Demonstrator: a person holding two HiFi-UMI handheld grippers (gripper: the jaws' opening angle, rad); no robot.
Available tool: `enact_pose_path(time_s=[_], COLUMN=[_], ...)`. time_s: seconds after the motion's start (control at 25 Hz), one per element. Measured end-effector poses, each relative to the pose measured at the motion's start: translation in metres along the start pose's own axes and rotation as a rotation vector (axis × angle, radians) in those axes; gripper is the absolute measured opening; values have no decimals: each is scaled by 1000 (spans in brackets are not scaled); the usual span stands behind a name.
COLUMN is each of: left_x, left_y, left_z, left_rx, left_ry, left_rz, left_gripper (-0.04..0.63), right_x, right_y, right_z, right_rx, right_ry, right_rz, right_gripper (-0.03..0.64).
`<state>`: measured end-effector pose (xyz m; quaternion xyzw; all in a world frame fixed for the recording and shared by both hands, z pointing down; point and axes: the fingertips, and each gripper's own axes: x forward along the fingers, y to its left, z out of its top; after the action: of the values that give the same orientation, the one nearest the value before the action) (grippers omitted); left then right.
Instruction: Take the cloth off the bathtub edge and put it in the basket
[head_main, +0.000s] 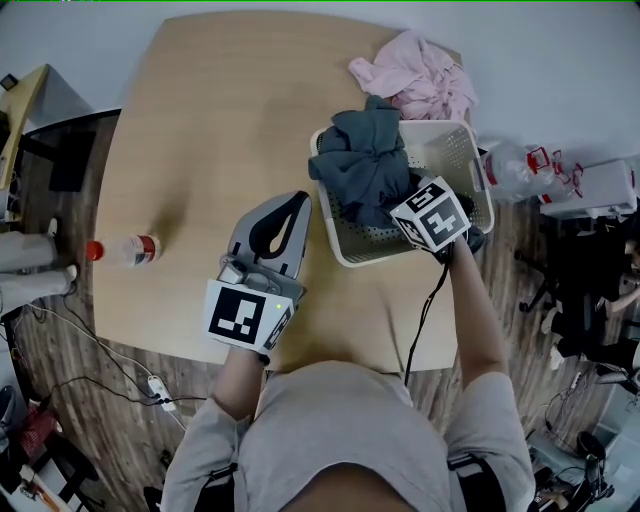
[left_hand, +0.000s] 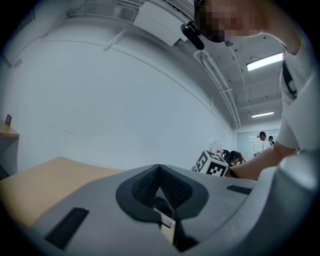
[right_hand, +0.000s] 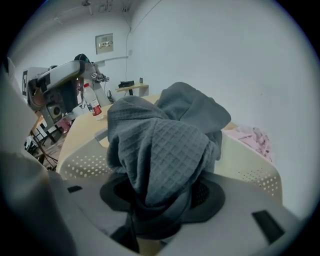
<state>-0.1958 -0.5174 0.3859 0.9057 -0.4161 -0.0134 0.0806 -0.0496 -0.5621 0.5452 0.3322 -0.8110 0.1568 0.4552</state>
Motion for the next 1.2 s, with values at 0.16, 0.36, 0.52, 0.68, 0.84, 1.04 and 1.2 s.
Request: enact_pose_path(time_s=[0.16, 0.36, 0.52, 0.68, 0.84, 1.04, 1.2], left_x=[0, -3, -5, -8, -9, -10, -9], left_y=[4, 12, 20, 26, 23, 18, 9], left_z=[-3, -6, -9, -12, -11, -10, -9], left_rx=[-4, -12, -19, -28, -28, -25, -20], left_ry=[9, 18, 21, 19, 14, 9, 8], left_rz=[2, 18, 30, 40, 30, 11, -8], left_gripper=[-3, -3, -3, -3, -3, -3, -3], right_x=[12, 32, 46, 50, 47, 34, 15], right_y=[-3, 4, 3, 4, 6, 4, 7], right_z=[-6, -19, -28, -28, -28, -23, -14], right_rx=[-11, -91, -129, -112, -124, -165, -166], right_ry=[65, 182, 249, 241, 237, 206, 138], right_rz=[13, 36, 35, 52, 44, 16, 8], right_gripper=[233, 233, 233, 236, 251, 290, 295])
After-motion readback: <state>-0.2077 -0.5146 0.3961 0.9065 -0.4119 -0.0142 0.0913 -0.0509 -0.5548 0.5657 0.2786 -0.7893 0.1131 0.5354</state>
